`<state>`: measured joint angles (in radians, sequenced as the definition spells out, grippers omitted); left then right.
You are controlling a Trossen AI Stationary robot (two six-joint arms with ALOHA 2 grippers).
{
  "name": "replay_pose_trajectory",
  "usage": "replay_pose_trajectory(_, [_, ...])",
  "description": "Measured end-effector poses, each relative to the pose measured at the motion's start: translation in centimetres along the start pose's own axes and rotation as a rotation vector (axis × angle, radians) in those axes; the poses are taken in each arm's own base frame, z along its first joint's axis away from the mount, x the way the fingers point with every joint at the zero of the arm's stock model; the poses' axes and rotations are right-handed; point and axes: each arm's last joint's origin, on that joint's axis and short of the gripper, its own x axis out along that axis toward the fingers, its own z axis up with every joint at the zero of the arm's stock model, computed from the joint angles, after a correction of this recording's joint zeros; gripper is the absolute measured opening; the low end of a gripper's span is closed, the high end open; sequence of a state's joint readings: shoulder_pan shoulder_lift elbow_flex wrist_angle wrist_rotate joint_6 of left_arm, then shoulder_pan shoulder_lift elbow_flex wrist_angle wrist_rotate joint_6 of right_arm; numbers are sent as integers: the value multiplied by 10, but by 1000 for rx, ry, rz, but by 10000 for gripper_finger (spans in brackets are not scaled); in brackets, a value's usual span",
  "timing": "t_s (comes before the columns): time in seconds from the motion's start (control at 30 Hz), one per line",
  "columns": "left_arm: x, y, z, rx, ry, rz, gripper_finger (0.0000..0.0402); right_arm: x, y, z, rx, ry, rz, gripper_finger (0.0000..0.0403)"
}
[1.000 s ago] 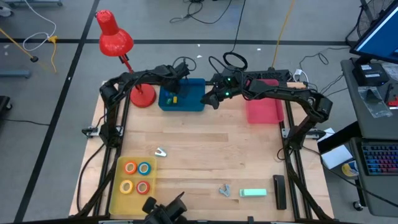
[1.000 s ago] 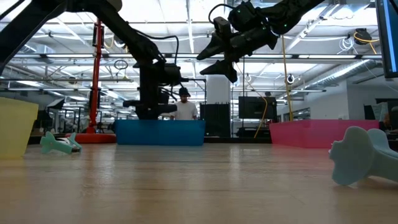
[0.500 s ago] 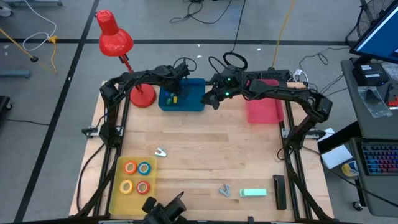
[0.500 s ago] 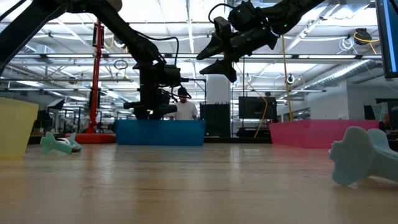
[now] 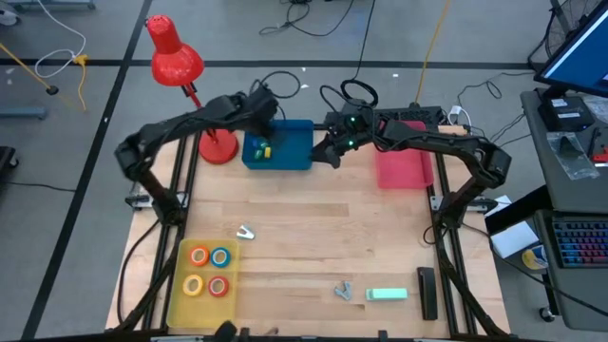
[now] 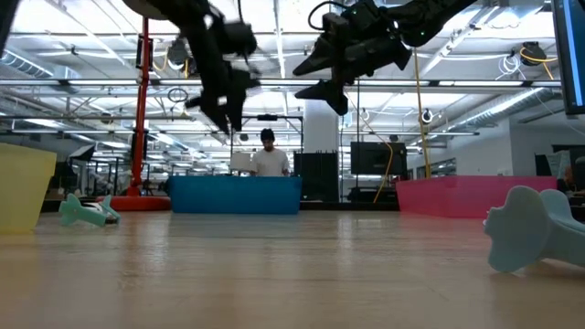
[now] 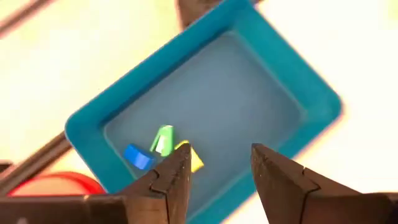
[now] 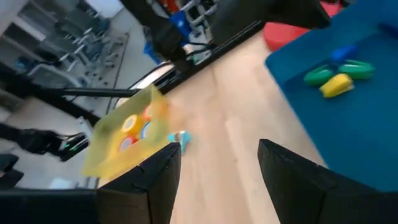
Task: Pick and place Stapler, Stapler remover, tape
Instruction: Put the black stapler into the blue bin
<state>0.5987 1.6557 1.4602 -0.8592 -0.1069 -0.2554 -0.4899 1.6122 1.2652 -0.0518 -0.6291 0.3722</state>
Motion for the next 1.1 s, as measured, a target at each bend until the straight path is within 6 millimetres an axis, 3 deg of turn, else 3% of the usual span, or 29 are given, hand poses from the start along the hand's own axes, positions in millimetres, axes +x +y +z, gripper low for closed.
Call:
replay_pose_trajectory(0.17, [-42,-19,-27,87,-64,-86,168,-11,11,-4,0,17,27,210])
replay_pose_trajectory(0.37, [-62,-26,-76,51,-142,-191,168,-38,38,-23,14,-21,-10,209])
replay_pose_trajectory(0.73, [-86,-24,-148,48,-390,-439,168,-90,84,-106,135,-75,-110,208])
replay_pose_trajectory(0.87, [-90,-21,-161,56,-434,-483,168,-100,88,-137,193,-64,-94,206])
replay_pose_trajectory(1.1, [-88,-18,-175,57,-425,-504,168,-110,87,-174,351,-35,-44,207])
